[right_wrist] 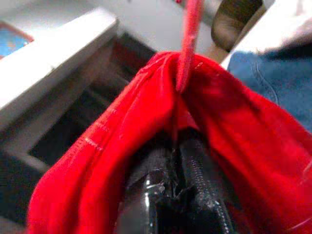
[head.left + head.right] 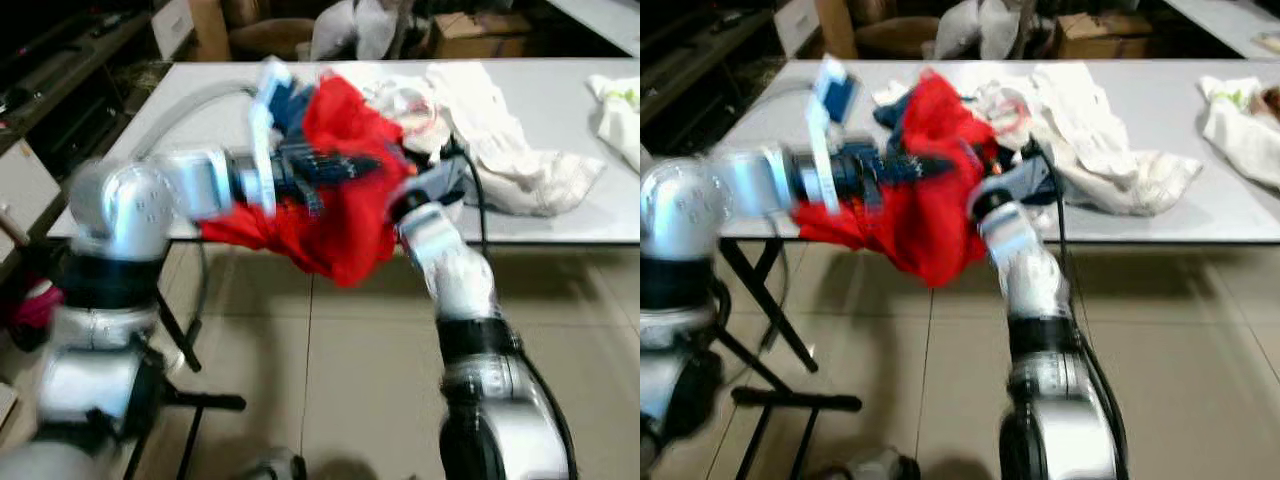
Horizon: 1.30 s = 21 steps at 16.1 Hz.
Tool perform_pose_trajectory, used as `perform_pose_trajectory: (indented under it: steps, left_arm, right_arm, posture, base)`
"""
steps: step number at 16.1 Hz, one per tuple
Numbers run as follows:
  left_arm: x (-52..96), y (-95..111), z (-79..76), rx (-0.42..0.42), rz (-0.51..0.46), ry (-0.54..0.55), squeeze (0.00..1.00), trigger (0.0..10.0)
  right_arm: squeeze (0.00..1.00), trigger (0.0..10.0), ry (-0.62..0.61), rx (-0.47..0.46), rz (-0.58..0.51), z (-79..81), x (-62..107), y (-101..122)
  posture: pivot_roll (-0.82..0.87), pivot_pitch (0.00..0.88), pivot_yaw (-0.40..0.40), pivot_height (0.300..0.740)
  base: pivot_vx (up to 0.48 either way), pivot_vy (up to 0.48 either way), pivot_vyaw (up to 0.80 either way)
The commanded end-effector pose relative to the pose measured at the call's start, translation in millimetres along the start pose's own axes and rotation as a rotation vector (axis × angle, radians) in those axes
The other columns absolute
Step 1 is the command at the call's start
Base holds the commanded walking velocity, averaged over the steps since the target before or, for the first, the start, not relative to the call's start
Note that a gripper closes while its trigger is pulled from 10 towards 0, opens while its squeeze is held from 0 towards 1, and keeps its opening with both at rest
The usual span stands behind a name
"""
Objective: Hang hanger
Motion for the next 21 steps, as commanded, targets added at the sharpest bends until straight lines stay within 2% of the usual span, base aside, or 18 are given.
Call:
perform_pose_trajectory:
  steps: [1, 3, 4, 5, 7, 8, 9, 10, 11, 12, 13, 14, 16, 18, 21]
  left_arm:
    - [2.3, 9, 3.4, -0.028, -0.033, 0.035, 0.0, 0.0]
    - [8.5, 28, 6.8, -0.033, -0.109, 0.066, 0.0, 0.0]
    - [14.9, 49, 6.6, -0.043, -0.186, 0.075, 0.0, 0.0]
    - [19.6, 61, 3.0, -0.054, -0.219, 0.068, 0.0, 0.0]
    - [20.5, 58, -2.2, -0.081, -0.188, 0.056, 0.0, 0.0]
    - [19.1, 47, -8.9, -0.097, -0.136, 0.024, 0.0, 1.5]
    - [18.0, 39, -13.8, -0.105, -0.1, 0.0, 0.0, 1.5]
    - [17.0, 24, -17.5, -0.112, -0.04, -0.01, 0.0, 8.1]
    - [21.4, -1, -16.1, -0.124, 0.066, 0.024, 0.35, 10.0]
    - [25.6, -10, -13.2, -0.136, 0.113, 0.052, 0.35, 10.0]
    - [25.6, -10, -13.2, -0.136, 0.113, 0.052, 0.35, 10.0]
    - [30.9, -12, -15.1, -0.137, 0.125, 0.046, 1.0, 10.0]
    - [42.7, -25, -30.3, -0.155, 0.209, -0.018, 1.0, 10.0]
    - [55.8, -43, -36.5, -0.158, 0.313, -0.039, 1.0, 10.0]
    - [70.8, -54, -36.3, -0.15, 0.38, -0.029, 1.0, 10.0]
  right_arm:
    - [0.0, 10.0, 0.009, -0.044, 0.045, 10.4, 2.9, -23]
    - [0.0, 10.0, 0.016, 0.01, 0.069, 10.0, 13.8, -24]
    - [0.0, 10.0, 0.009, 0.074, 0.109, 6.3, 24.8, -29]
    - [0.0, 10.0, -0.01, 0.102, 0.128, 0.6, 31.6, -31]
    - [0.0, 10.0, -0.024, 0.115, 0.13, -2.7, 37.5, -27]
    - [0.0, 10.0, -0.029, 0.121, 0.126, -3.7, 40.0, -24]
    - [0.0, 10.0, -0.032, 0.125, 0.123, -4.2, 41.4, -22]
    - [0.0, 10.0, -0.036, 0.133, 0.117, -5.2, 43.0, -18]
    - [0.0, 10.0, -0.048, 0.149, 0.098, -9.3, 46.6, -9]
    - [0.0, 10.0, -0.056, 0.157, 0.088, -10.9, 49.8, -4]
    - [0.0, 10.0, -0.056, 0.157, 0.088, -10.9, 49.8, -4]
    - [0.0, 10.0, -0.062, 0.165, 0.08, -12.5, 52.7, 1]
    - [0.0, 10.0, -0.094, 0.227, 0.123, -22.0, 61.4, -1]
    - [0.0, 10.0, -0.077, 0.176, 0.112, -22.2, 68.5, 1]
    - [0.0, 10.0, -0.039, 0.153, 0.101, -20.2, 76.5, 4]
  posture:
    - [0.12, 0.0, 0.07, 0.723]
    - [0.11, 0.0, 0.075, 0.723]
    - [0.1, 0.0, 0.081, 0.723]
    - [0.09, 0.0, 0.083, 0.723]
    - [0.09, 0.0, 0.086, 0.723]
    - [0.08, 0.0, 0.088, 0.723]
    - [0.08, 0.0, 0.088, 0.723]
    - [0.08, 0.0, 0.093, 0.723]
    - [0.06, 0.0, 0.099, 0.723]
    - [0.06, 0.0, 0.099, 0.723]
    - [0.06, 0.0, 0.099, 0.723]
    - [0.05, 0.0, 0.103, 0.723]
    - [0.05, 0.0, 0.108, 0.723]
    - [0.05, 0.0, 0.114, 0.723]
    - [0.06, 0.0, 0.119, 0.723]
  base:
    - [0.0, 0.0, 0.0]
    - [0.0, 0.0, 0.0]
    - [0.0, 0.0, 0.0]
    - [0.0, 0.0, 0.0]
    - [0.0, 0.0, 0.0]
    - [0.0, 0.0, 0.0]
    - [0.0, 0.0, 0.0]
    - [0.0, 0.0, 0.0]
    - [0.0, 0.0, 0.0]
    - [0.0, 0.0, 0.0]
    - [0.0, 0.0, 0.0]
    - [0.0, 0.0, 0.0]
    - [0.0, 0.0, 0.0]
    - [0.0, 0.0, 0.0]
    - [0.0, 0.0, 0.0]
Point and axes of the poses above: a point about 5 cm out from each wrist's last joint towards the gripper, its own x axis pointing back from the gripper into the wrist, its own y axis along the axis of the wrist's last joint, z = x × y, the point moved 5 cm from there along -x, pointing out of the wrist towards the gripper, and after that the axes turned 7 degrees about x, right-handed, at the moved point
